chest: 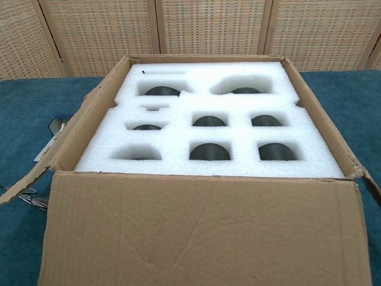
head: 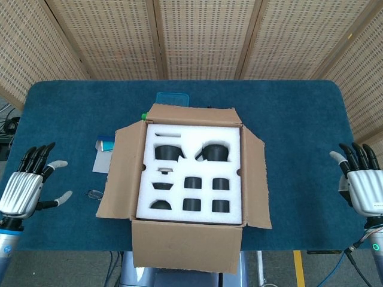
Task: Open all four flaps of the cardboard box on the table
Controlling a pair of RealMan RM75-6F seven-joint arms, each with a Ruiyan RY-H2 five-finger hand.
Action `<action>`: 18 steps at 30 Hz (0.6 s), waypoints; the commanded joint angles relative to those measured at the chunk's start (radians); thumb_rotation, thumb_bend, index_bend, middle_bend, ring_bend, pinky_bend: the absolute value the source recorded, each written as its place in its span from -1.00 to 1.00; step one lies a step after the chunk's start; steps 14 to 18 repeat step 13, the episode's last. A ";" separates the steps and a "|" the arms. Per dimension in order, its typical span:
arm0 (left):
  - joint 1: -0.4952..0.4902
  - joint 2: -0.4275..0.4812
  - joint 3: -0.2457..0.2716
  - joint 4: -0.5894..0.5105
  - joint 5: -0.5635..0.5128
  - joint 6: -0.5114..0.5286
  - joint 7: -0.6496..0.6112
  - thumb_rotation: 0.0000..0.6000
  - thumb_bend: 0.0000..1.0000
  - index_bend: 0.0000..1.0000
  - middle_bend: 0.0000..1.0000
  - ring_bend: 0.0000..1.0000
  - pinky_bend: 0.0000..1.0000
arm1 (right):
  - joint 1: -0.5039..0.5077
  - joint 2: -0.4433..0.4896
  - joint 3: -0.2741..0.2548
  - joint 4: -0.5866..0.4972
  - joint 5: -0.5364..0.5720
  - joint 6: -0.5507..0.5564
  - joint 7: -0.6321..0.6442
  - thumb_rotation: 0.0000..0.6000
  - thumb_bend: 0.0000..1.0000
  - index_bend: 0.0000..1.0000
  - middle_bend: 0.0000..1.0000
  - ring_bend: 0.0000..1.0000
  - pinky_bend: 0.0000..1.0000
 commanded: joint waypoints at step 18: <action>0.112 0.007 0.021 0.023 -0.002 0.077 -0.033 0.52 -0.56 -0.44 -1.00 -1.00 -1.00 | -0.050 -0.046 -0.036 -0.003 -0.032 0.056 -0.042 1.00 0.76 -0.62 -0.79 -1.00 -0.95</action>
